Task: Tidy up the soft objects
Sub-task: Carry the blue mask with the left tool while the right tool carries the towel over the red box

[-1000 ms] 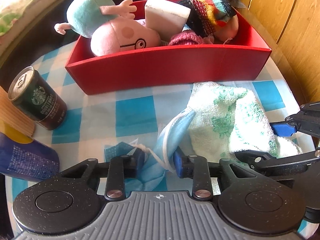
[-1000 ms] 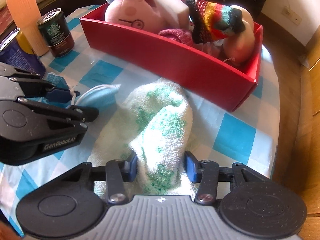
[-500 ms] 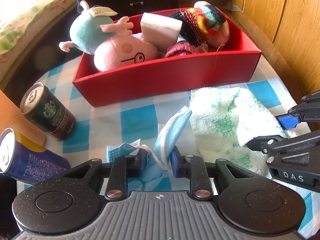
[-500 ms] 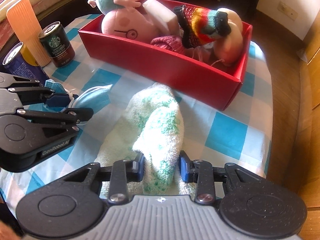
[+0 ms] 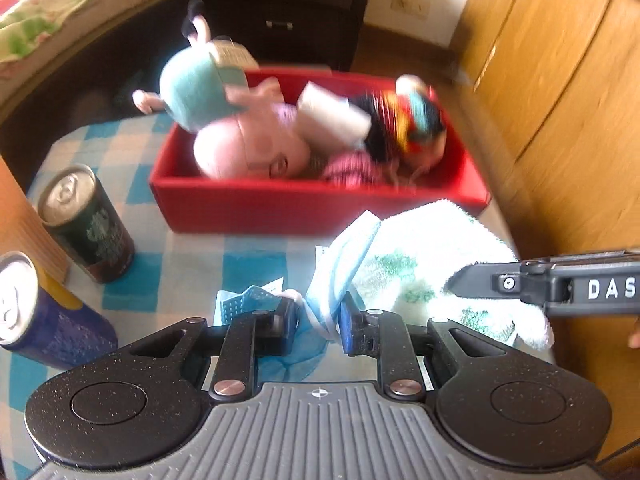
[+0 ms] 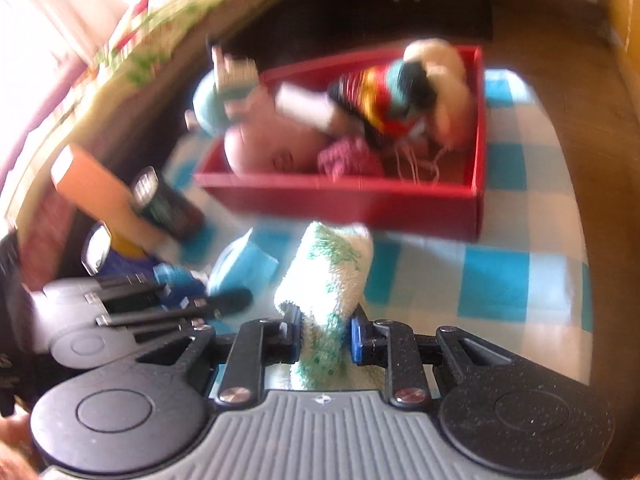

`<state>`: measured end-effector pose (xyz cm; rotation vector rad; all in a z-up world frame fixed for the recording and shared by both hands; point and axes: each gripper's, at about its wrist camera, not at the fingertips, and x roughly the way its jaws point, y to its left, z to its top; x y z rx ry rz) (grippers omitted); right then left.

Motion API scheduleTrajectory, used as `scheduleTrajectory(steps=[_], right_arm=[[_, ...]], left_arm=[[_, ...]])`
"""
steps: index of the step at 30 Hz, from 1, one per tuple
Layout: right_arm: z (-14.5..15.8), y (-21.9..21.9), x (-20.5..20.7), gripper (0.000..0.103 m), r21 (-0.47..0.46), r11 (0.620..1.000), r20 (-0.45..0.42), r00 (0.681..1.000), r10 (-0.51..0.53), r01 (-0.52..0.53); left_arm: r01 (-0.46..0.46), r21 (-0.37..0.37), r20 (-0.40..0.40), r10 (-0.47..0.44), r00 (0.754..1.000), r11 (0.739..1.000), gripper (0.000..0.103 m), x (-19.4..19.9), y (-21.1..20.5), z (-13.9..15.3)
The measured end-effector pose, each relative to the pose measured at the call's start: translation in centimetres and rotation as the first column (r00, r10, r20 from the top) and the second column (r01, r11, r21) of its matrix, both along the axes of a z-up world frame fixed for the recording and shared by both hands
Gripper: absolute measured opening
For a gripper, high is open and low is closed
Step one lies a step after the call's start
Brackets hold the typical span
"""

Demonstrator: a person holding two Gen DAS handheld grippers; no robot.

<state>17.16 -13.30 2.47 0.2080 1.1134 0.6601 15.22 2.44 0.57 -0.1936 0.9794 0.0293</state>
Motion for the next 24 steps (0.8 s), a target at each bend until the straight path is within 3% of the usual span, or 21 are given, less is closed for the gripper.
scheduleTrajectory(steps=[8, 17, 24], right_arm=[[3.9, -1.4, 1.5, 0.001, 0.138, 0.985, 0.066, 0.991, -0.115, 0.105], [8.9, -1.6, 5.4, 0.001, 0.307, 0.931, 0.163, 0.953, -0.255, 0.197], [6.7, -0.1, 9.2, 0.001, 0.346, 0.91, 0.157, 0.943, -0.295, 0.227]], left_arm=[[-0.047, -0.052, 0.089, 0.051, 0.995, 0.998, 0.021, 1.6, 1.2, 3.1], [-0.076, -0.097, 0.178, 0.093, 0.98, 0.992, 0.021, 6.3, 2.5, 6.1], [-0.063, -0.025, 0.201, 0.067, 0.977, 0.998, 0.022, 12.6, 2.6, 6.6]])
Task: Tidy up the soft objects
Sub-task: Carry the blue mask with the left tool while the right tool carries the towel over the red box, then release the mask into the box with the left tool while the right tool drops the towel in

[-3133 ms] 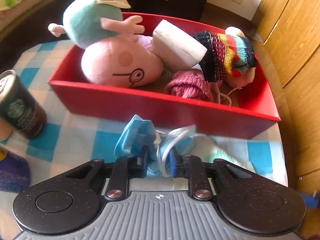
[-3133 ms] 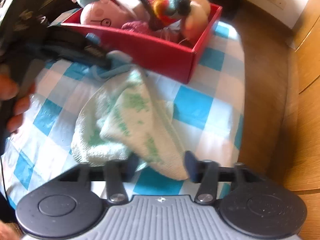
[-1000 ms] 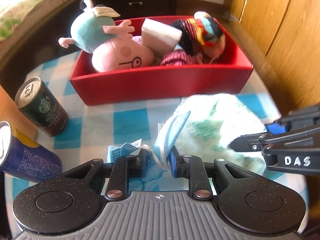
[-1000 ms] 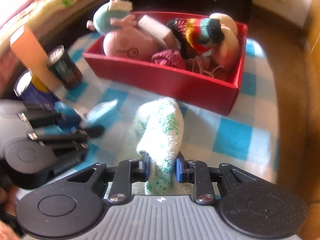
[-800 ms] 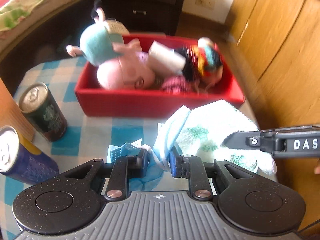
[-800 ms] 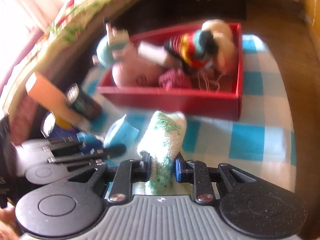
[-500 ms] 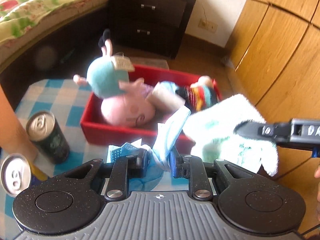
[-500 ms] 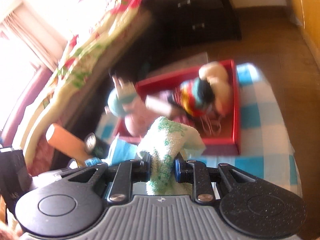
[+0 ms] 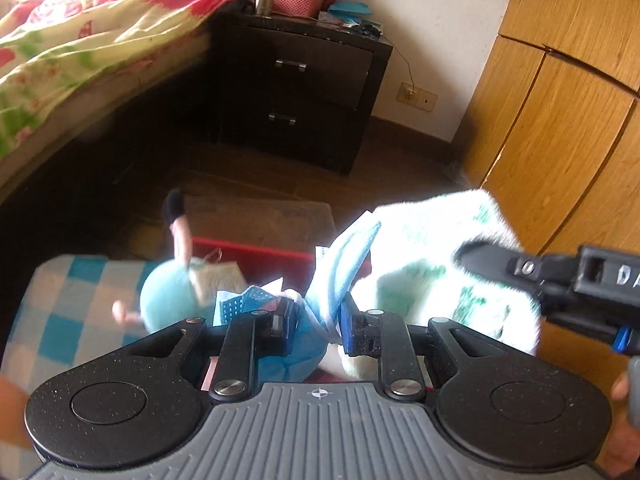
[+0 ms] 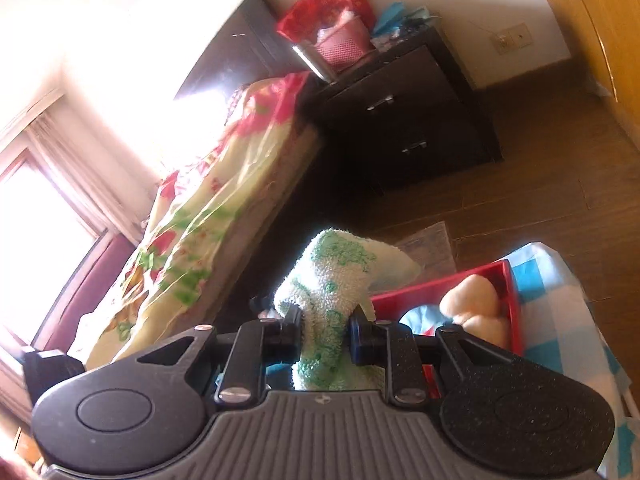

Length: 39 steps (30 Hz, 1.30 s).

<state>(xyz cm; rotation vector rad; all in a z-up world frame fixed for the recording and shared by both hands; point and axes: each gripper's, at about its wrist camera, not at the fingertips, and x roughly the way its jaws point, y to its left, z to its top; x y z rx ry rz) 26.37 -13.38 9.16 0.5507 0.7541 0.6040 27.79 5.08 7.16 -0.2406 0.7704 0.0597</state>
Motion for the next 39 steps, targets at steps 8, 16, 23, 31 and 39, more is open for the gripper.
scheduleTrajectory(steps=[8, 16, 23, 31, 39], right_arm=[[-4.0, 1.7, 4.0, 0.005, -0.154, 0.988, -0.028, 0.999, -0.036, 0.031], [-5.3, 2.4, 3.8, 0.032, -0.247, 0.966, -0.003, 0.996, -0.085, 0.082], [-3.2, 1.9, 2.7, 0.036, -0.192, 0.972, 0.067, 0.99, -0.123, 0.134], [-2.7, 1.2, 1.9, 0.042, -0.094, 0.99, 0.005, 0.995, -0.101, 0.101], [-1.4, 0.7, 0.6, 0.042, -0.115, 0.986, 0.027, 0.993, -0.118, 0.12]], left_arm=[[-0.033, 0.092, -0.065, 0.039, 0.997, 0.995, 0.037, 5.6, 0.5, -3.5], [-0.05, 0.06, -0.057, 0.053, 0.997, 0.997, 0.063, 4.9, 0.8, -3.8], [-0.069, 0.03, -0.018, 0.069, 0.997, 0.997, 0.071, 3.2, 1.5, -1.5], [-0.034, -0.101, -0.047, 0.03, 0.998, 0.994, 0.072, 1.9, 2.4, -0.7], [-0.065, -0.097, -0.016, 0.064, 0.998, 0.993, 0.073, -1.2, 2.2, 0.8]])
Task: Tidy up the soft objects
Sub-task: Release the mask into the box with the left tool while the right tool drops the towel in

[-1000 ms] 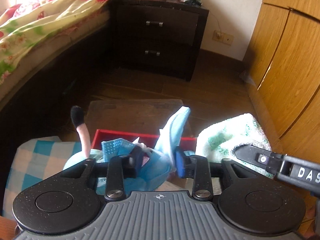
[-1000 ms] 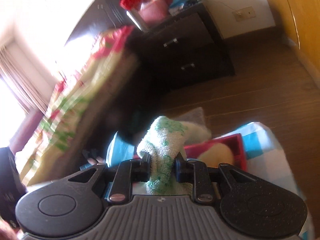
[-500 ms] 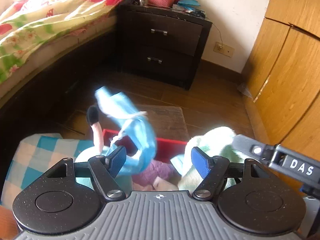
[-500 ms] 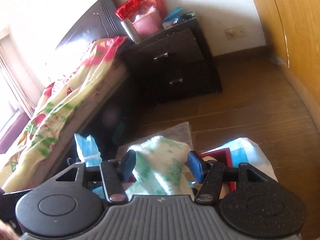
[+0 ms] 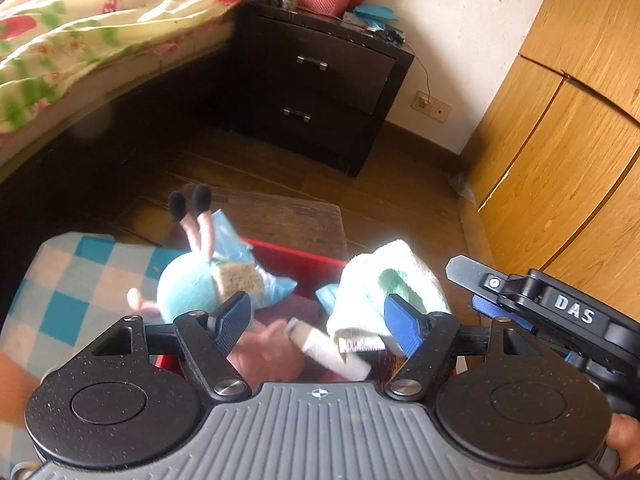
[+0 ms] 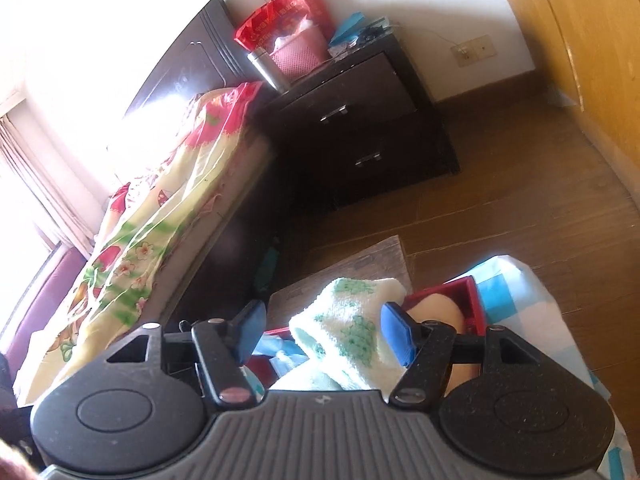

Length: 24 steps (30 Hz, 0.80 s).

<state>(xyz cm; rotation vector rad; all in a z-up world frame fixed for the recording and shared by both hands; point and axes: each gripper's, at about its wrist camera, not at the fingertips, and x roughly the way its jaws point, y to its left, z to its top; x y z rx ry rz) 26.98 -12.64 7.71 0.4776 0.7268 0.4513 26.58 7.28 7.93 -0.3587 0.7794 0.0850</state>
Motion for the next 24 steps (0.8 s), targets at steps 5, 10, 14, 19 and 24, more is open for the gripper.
scheduleTrajectory(steps=[5, 10, 14, 19, 24], right_arm=[[0.6, -0.1, -1.4, 0.042, -0.038, 0.999, -0.01, 1.0, -0.016, 0.015], [1.7, 0.5, -3.3, 0.042, -0.106, 0.994, 0.025, 1.0, 0.004, -0.001], [2.2, 1.0, -4.5, 0.042, -0.146, 0.989, 0.029, 0.999, 0.018, -0.014], [2.8, 1.4, -6.6, 0.042, -0.21, 0.978, 0.066, 0.998, 0.017, -0.003], [3.1, 1.2, -8.9, 0.042, -0.239, 0.971, 0.083, 0.996, 0.021, -0.001]], left_arm=[[-0.006, -0.051, 0.001, 0.006, 1.0, 0.999, 0.073, -2.7, -0.3, -0.7], [-0.011, -0.047, -0.019, 0.01, 1.0, 0.999, 0.072, -3.8, -0.4, -1.6], [-0.027, -0.029, 0.004, 0.028, 1.0, 0.999, 0.072, -4.9, -0.1, -1.0], [-0.047, 0.017, 0.018, 0.046, 0.999, 0.999, 0.073, -6.2, -0.1, -0.6], [-0.051, 0.019, 0.012, 0.051, 0.999, 0.999, 0.073, -8.0, -0.4, -0.9]])
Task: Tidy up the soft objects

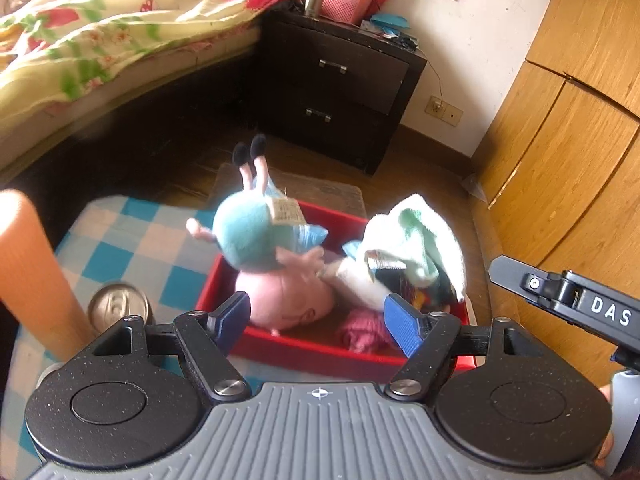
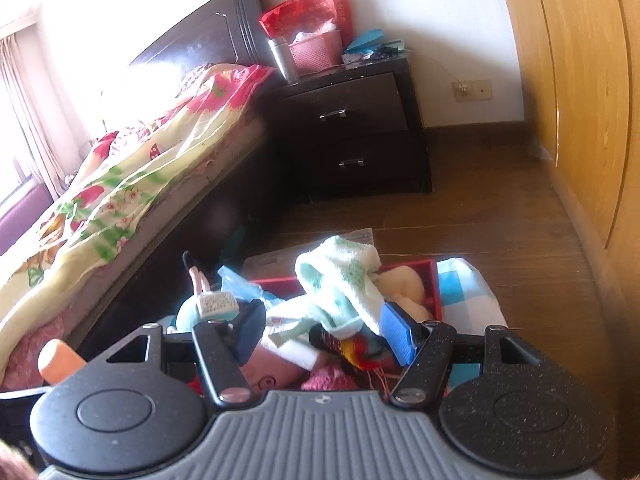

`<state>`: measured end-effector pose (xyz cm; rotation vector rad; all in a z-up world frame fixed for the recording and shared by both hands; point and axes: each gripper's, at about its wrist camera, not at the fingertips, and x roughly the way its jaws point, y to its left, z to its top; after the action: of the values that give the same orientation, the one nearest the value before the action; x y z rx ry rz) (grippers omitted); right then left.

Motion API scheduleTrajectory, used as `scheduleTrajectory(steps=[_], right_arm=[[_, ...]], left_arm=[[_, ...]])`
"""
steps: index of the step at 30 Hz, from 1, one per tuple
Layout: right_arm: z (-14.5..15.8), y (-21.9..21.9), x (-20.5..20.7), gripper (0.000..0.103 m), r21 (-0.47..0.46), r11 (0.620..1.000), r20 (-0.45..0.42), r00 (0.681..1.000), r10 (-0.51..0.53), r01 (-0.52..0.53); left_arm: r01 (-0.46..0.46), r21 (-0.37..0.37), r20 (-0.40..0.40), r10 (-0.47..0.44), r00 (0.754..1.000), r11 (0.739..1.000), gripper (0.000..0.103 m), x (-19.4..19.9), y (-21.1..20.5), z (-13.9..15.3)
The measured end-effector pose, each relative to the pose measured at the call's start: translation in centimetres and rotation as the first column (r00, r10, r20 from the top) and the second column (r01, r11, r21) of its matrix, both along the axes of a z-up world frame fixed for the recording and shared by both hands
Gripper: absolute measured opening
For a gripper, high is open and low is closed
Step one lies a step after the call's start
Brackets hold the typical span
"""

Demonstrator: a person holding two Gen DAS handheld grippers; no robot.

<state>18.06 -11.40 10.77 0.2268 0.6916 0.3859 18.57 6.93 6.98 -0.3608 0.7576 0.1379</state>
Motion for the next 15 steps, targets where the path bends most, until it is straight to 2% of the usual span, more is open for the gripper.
scheduleTrajectory(steps=[7, 15], right_arm=[[-0.7, -1.0, -3.7, 0.042, 0.0, 1.0, -0.013, 1.0, 0.014, -0.014], [-1.1, -1.4, -7.0, 0.042, -0.026, 0.999, -0.002, 0.999, 0.047, -0.047]], left_arm=[[0.016, 0.018, -0.027, -0.015, 1.0, 1.0, 0.073, -2.8, -1.4, -1.0], [0.02, 0.06, -0.012, -0.019, 1.0, 0.998, 0.076, -5.0, -2.3, -0.7]])
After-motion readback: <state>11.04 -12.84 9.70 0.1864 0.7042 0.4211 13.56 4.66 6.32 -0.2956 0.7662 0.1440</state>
